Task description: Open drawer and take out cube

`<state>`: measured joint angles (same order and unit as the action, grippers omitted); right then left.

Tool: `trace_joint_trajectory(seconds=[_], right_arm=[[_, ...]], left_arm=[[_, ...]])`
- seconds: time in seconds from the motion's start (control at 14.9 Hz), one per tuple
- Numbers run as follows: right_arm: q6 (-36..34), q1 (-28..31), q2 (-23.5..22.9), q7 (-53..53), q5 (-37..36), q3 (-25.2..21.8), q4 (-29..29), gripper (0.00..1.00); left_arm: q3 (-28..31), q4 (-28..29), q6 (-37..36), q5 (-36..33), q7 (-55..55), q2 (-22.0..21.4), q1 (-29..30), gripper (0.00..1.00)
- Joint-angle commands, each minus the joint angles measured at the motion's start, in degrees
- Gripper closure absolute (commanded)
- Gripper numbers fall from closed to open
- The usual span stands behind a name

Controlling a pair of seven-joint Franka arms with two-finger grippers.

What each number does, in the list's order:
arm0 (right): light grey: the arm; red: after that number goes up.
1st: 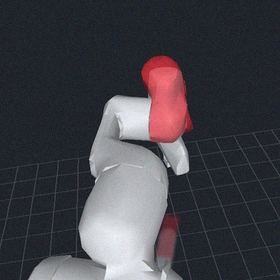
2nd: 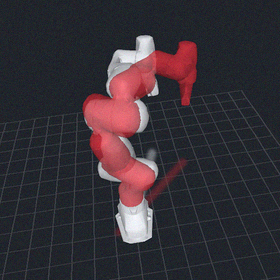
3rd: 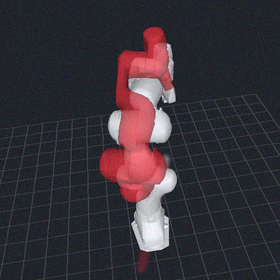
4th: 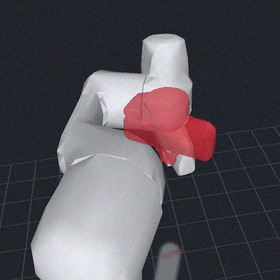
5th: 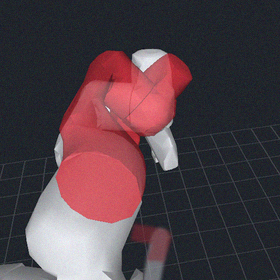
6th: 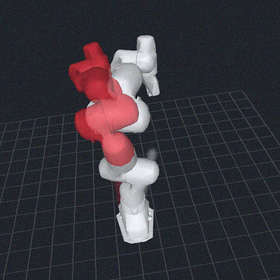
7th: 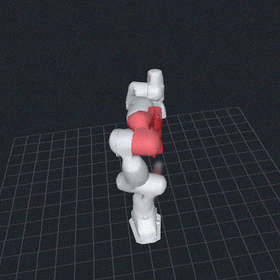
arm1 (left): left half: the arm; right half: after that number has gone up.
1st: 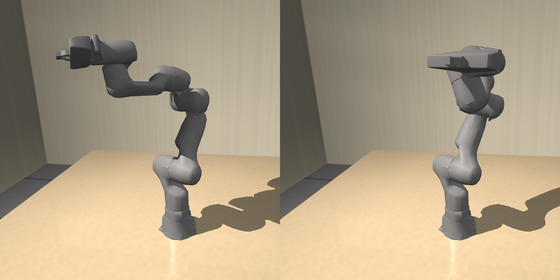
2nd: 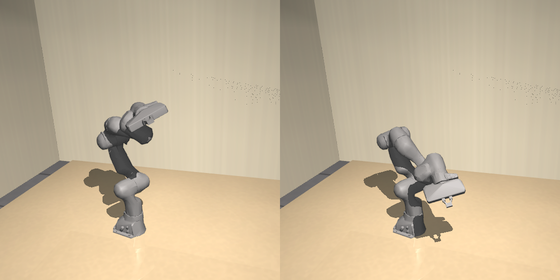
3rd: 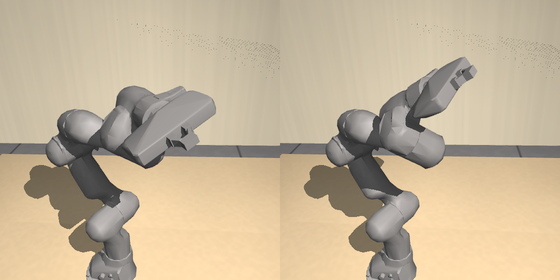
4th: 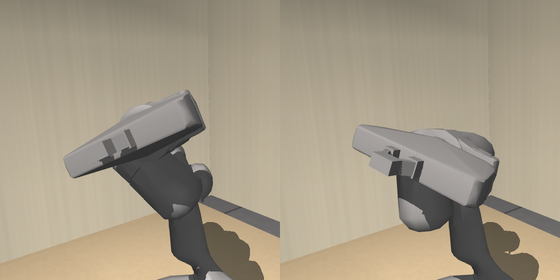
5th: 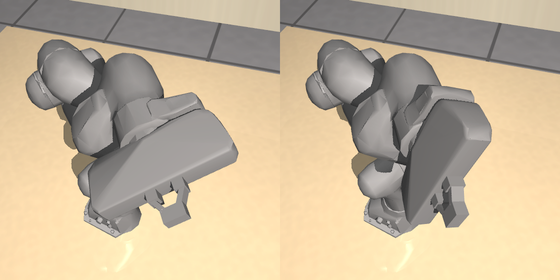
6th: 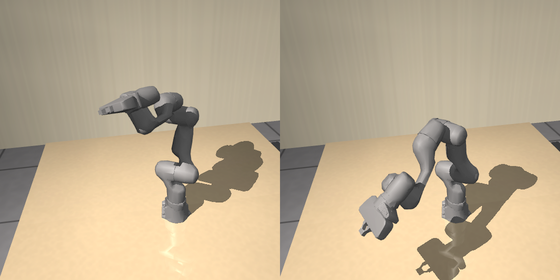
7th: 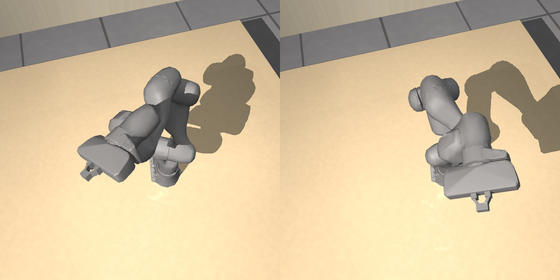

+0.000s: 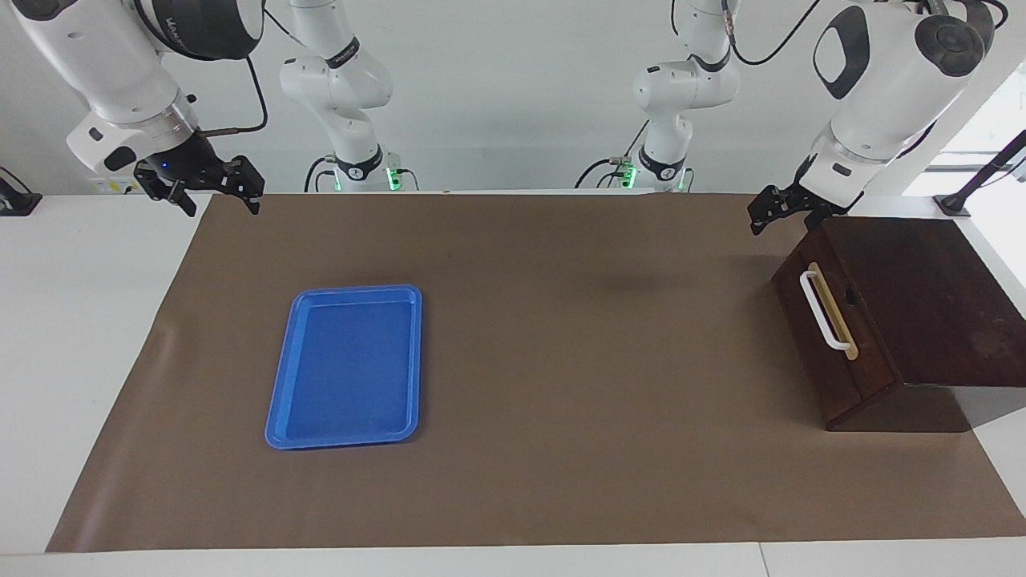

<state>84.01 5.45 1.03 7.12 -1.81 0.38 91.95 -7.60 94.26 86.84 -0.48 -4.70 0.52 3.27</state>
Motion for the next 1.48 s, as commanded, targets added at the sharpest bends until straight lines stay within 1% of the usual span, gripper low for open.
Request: trace_joint_trajectory(seconds=[0.0, 0.07, 0.2, 0.54, 0.6, 0.67, 0.74, 0.81, 0.94, 1.14, 1.28, 1.41], right_arm=[[-0.25, 1.06, 1.00, -0.17, -0.92, 0.85, 0.95, 0.00], [-0.25, 1.06, 1.00, -0.17, -0.92, 0.85, 0.95, 0.00], [-0.25, 1.06, 1.00, -0.17, -0.92, 0.85, 0.95, 0.00], [-0.25, 1.06, 1.00, -0.17, -1.01, 0.85, 0.95, 0.00], [-0.25, 1.06, 1.00, -0.17, -0.92, 0.85, 0.95, 0.00], [-0.25, 1.06, 1.00, -0.17, -0.92, 0.85, 0.95, 0.00], [-0.25, 1.06, 1.00, -0.17, -1.01, 0.85, 0.95, 0.00], [-0.25, 1.06, 1.00, -0.17, -0.92, 0.85, 0.95, 0.00], [-0.25, 1.06, 1.00, -0.17, -0.92, 0.85, 0.95, 0.00], [-0.25, 1.06, 1.00, -0.17, -1.01, 0.85, 0.95, 0.00], [-0.16, 1.06, 1.00, -0.26, -0.92, 0.85, 0.95, 0.00], [-0.07, 0.88, 1.00, -0.35, -1.01, 0.85, 0.95, 0.00]], left_arm=[[0.48, -0.04, -0.09, -0.49, 0.84, -0.61, -0.19, 0.00], [0.48, -0.04, -0.09, -0.49, 0.84, -0.61, -0.19, 0.00], [0.39, 0.66, -0.18, -0.49, 0.84, -1.92, -0.02, 0.00], [0.39, 0.31, 0.08, -0.49, -0.13, -2.02, -0.46, 0.00], [0.39, 0.40, 1.48, -0.84, 0.39, -2.02, -0.54, 0.00], [0.31, 1.44, 4.97, -1.97, 0.66, -2.02, -0.55, 0.00], [0.31, 4.59, 9.27, -3.38, 0.66, -2.28, -0.72, 0.00], [0.04, 7.32, 12.18, -5.91, 0.57, -2.80, -0.90, 0.00], [-0.05, 10.67, 17.02, -11.80, 0.57, -2.11, -2.12, 0.00], [-0.05, 14.36, 23.79, -19.80, 0.57, 1.13, -1.95, 0.00], [-0.05, 17.08, 30.29, -23.15, 0.57, 3.68, -0.90, 0.00], [-0.05, 18.15, 34.95, -28.59, 0.66, 6.15, -0.46, 0.00]])
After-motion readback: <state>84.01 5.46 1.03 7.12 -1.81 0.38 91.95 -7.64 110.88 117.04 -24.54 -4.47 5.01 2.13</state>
